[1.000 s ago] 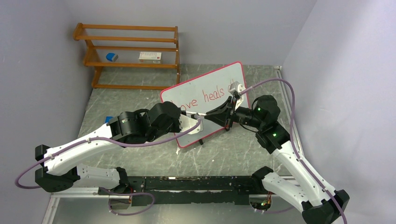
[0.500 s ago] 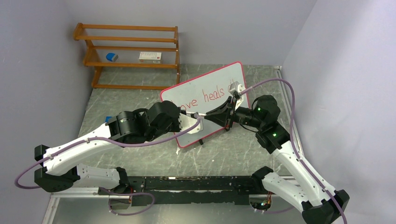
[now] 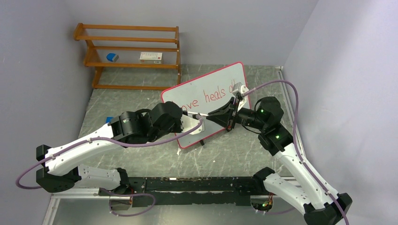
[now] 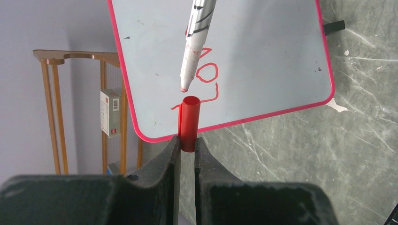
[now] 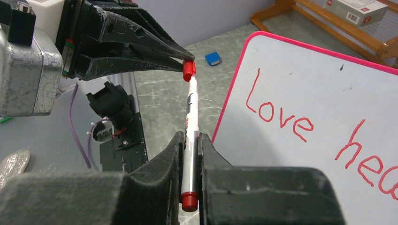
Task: Write a sentence on the whiteboard
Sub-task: Close the whiteboard marker at the center of the board.
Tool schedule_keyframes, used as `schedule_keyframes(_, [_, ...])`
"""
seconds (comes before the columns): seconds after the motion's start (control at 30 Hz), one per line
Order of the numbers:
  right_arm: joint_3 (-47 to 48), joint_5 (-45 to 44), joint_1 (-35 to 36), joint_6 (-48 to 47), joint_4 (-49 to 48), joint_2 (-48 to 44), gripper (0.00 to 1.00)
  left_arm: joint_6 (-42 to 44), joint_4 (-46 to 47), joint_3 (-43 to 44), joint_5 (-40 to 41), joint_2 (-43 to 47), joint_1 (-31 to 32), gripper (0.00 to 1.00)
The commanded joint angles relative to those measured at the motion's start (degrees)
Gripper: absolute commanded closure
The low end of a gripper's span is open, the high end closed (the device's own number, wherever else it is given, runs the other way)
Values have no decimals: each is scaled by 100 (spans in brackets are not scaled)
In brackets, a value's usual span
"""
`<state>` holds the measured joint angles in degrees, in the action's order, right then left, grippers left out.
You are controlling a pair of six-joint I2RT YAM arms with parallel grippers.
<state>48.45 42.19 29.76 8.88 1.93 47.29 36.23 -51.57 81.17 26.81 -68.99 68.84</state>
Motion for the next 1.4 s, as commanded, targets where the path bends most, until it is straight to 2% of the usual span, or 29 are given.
schedule_keyframes(0.0, [113,143,33,-61,117,15,100,-15,-89,213,80,-16,42,95])
schedule_keyframes(1.37, [59,222,31,78,-167,57,100,7,-195,196,136,-110,42,95])
